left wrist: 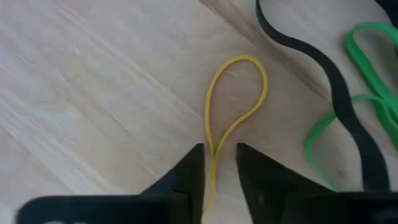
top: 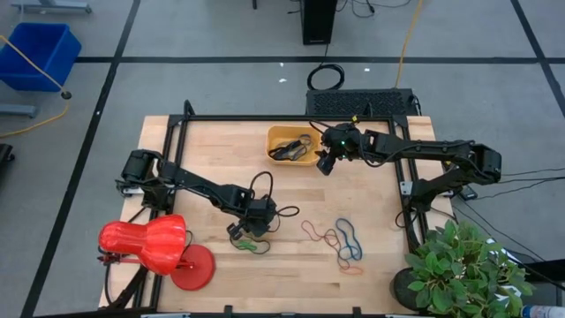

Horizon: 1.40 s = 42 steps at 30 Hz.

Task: Pick and place rubber bands into bin
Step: Put the yellow rubber band into the yellow bin

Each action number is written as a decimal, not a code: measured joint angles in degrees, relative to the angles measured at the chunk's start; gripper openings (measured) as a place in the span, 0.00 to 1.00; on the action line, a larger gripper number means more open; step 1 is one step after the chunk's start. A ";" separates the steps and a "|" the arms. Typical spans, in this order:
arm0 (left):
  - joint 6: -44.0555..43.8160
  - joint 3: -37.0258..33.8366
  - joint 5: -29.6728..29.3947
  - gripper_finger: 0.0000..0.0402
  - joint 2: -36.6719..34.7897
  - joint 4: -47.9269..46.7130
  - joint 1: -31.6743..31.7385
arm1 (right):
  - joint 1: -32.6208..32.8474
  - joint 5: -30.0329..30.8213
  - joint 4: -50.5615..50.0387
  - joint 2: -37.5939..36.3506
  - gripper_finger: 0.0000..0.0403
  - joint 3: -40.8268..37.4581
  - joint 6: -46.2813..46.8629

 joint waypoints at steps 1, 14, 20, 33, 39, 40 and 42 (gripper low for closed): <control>-1.13 -0.01 0.19 0.19 0.02 -0.16 0.00 | -0.01 0.01 0.00 0.00 0.45 0.00 -0.10; -8.61 -0.17 1.63 0.01 -0.20 0.81 0.77 | -0.02 0.00 0.02 0.00 0.45 0.00 -0.20; -11.98 -0.48 1.08 0.01 -4.05 0.98 1.52 | 0.00 0.00 0.02 0.00 0.45 0.00 -0.20; -19.52 -0.30 1.01 0.01 -17.33 1.68 5.04 | 0.00 0.00 0.07 0.02 0.45 0.00 -0.21; -21.84 -0.28 -1.57 0.04 -17.72 2.34 5.14 | 0.00 0.00 0.01 0.02 0.45 0.00 -0.20; -23.23 -0.28 -3.04 0.05 -17.76 2.92 5.16 | -0.02 0.00 -0.11 0.02 0.45 0.00 -0.20; -25.56 -0.28 -5.41 0.04 -17.76 3.74 5.16 | -0.02 0.00 -0.11 0.02 0.45 0.00 -0.22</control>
